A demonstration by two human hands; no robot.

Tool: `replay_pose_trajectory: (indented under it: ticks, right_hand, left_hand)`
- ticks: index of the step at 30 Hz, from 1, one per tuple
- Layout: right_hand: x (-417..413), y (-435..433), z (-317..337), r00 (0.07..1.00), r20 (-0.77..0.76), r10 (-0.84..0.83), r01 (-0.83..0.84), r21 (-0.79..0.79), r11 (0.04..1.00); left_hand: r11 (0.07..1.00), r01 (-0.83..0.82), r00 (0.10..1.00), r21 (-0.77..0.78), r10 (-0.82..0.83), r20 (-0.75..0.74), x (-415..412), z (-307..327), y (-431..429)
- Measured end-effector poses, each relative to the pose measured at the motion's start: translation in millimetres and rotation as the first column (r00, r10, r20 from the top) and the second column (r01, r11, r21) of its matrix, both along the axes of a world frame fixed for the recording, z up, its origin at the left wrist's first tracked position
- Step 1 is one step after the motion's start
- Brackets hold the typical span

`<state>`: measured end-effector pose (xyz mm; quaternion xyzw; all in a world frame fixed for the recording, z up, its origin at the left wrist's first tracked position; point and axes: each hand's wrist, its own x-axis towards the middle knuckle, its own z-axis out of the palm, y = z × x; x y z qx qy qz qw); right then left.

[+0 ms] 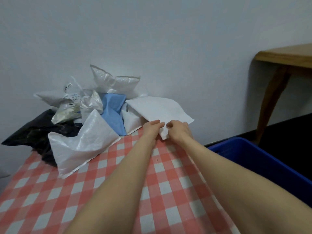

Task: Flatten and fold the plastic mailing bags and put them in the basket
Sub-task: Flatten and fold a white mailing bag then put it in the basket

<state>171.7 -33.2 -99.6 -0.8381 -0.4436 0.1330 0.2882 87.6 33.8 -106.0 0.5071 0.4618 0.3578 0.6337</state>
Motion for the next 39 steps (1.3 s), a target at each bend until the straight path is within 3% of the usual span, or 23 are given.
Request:
replay_pose_trajectory:
  ticks: [5,9,13,16,20,22,25,28,32,35,39]
  right_hand:
    - [9.5,-14.8,12.4,0.988,-0.061,-0.140,0.148,0.171,0.974]
    - [15.0,-38.1,23.1,0.942,-0.172,-0.288,0.325,0.250,0.912]
    - [12.7,-65.1,29.7,0.817,-0.475,-0.327,0.471,0.221,0.854]
    - [9.6,-85.5,29.8,0.642,-0.744,-0.188,0.484,0.203,0.851]
    - [5.2,-99.4,25.3,0.796,-0.595,-0.112,0.335,0.280,0.900]
    - [-1.6,-106.2,22.3,0.808,-0.589,-0.022,0.260,0.322,0.910]
    - [-6.0,-110.2,14.6,0.772,-0.631,0.076,0.192,0.346,0.918]
    - [-5.0,-111.4,14.2,0.744,-0.668,0.024,0.265,0.328,0.907]
    - [2.6,-112.0,14.1,0.840,-0.527,-0.125,0.314,0.285,0.906]
    - [1.9,-106.8,7.3,0.873,-0.452,-0.184,0.330,0.268,0.905]
    - [-2.6,-100.7,-3.6,0.856,-0.471,-0.212,0.361,0.252,0.898]
  left_hand:
    - [0.960,-0.124,0.983,0.251,0.154,-0.103,-19.2,23.8,-4.3]
    - [0.946,-0.171,0.976,0.275,0.201,-0.085,-48.3,39.9,-13.9]
    - [0.947,-0.172,0.972,0.270,0.208,-0.112,-79.3,43.8,-31.8]
    - [0.957,-0.079,0.954,0.277,0.153,-0.258,-103.2,44.5,-50.6]
    - [0.988,0.009,0.923,0.155,0.052,-0.381,-124.9,45.2,-64.3]
    - [0.996,0.035,0.926,0.076,-0.004,-0.378,-130.2,42.3,-73.2]
    - [0.996,0.032,0.951,0.085,-0.004,-0.310,-134.0,35.0,-81.1]
    - [0.990,0.087,0.939,0.106,-0.046,-0.340,-138.6,34.6,-82.3]
    - [0.979,0.153,0.908,0.134,-0.086,-0.410,-136.5,35.4,-80.0]
    - [0.976,0.148,0.882,0.158,-0.058,-0.467,-136.1,27.9,-74.6]
    - [0.972,0.113,0.870,0.205,0.003,-0.494,-135.3,18.3,-69.0]
